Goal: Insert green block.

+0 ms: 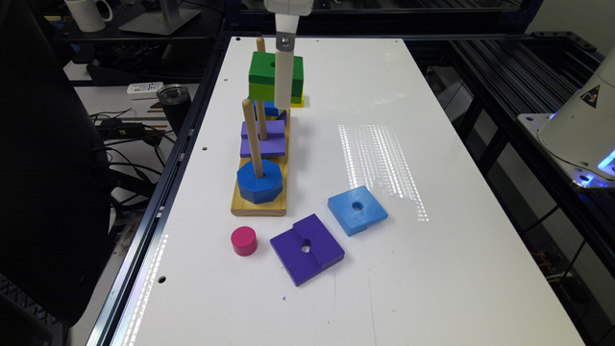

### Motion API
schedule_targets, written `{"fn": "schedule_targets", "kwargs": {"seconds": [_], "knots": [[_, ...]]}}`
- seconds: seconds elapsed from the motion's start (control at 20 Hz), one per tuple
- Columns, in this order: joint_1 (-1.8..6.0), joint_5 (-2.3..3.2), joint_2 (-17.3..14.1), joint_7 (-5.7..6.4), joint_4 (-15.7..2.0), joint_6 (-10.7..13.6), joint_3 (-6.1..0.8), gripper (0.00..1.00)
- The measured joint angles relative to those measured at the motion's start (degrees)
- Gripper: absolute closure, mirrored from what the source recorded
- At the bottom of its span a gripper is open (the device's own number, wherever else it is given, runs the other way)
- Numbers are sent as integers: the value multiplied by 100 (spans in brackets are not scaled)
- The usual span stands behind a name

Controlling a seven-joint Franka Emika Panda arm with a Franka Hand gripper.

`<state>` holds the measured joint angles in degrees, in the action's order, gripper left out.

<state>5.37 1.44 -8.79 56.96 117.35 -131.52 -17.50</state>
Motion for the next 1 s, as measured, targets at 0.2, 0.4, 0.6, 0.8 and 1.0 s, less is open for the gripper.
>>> {"fn": "schedule_targets", "kwargs": {"seconds": [0.2, 0.4, 0.6, 0.8, 1.0], "knots": [[18, 24, -205, -11, -240, 0, 12, 100], [21, 33, -340, -12, -383, 3, 14, 100], [21, 33, -342, -12, -386, 2, 14, 100], [22, 39, -409, -12, -387, -23, 15, 100], [22, 41, -429, -12, -388, -34, 16, 100]]}}
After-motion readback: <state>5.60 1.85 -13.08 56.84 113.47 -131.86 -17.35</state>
